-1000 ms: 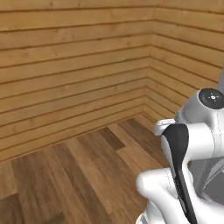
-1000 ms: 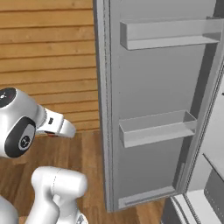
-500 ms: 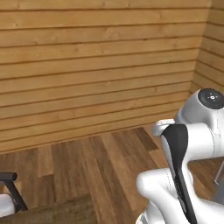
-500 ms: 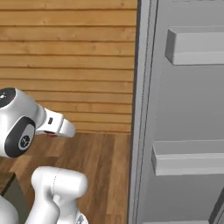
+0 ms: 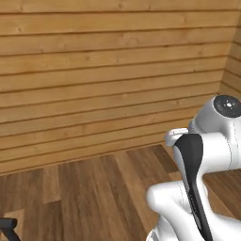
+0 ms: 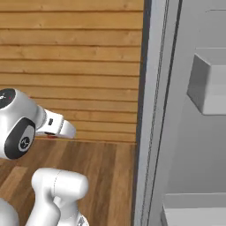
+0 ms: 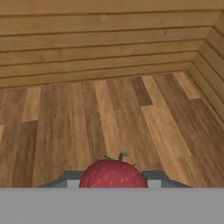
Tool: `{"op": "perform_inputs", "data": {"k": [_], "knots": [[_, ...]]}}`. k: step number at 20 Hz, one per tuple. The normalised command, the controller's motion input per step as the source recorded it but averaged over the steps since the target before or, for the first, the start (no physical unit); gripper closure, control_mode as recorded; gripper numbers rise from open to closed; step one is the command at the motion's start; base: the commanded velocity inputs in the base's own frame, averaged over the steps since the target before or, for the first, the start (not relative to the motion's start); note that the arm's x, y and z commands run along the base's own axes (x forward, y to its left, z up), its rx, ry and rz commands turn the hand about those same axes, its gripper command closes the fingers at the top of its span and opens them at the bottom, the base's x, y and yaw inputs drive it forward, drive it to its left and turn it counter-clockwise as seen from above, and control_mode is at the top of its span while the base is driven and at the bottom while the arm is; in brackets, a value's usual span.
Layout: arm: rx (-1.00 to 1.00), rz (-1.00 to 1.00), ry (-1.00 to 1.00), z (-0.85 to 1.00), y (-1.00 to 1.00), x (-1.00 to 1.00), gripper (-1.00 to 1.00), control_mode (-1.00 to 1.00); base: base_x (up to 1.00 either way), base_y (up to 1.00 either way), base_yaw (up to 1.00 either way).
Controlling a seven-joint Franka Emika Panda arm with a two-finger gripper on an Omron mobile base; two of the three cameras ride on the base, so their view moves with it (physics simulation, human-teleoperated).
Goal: Take the strawberry from the fridge and place it on top of the pancake, located on the dining counter.
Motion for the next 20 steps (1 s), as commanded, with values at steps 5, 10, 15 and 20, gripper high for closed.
{"op": "perform_inputs", "data": {"k": [5, 10, 15, 20], "knots": [[0.0, 0.0, 0.0, 0.0, 0.0, 0.0, 1.0, 1.0, 0.99, 0.12, 0.0], [0.0, 0.0, 0.0, 0.0, 0.0, 0.0, 1.0, 1.0, 1.0, 0.28, 0.12], [0.0, 0.0, 0.0, 0.0, 0.0, 0.0, 1.0, 1.0, 1.0, 0.49, 0.5], [0.0, 0.0, 0.0, 0.0, 0.0, 0.0, 1.0, 1.0, 0.87, 0.55, 0.68]]}}
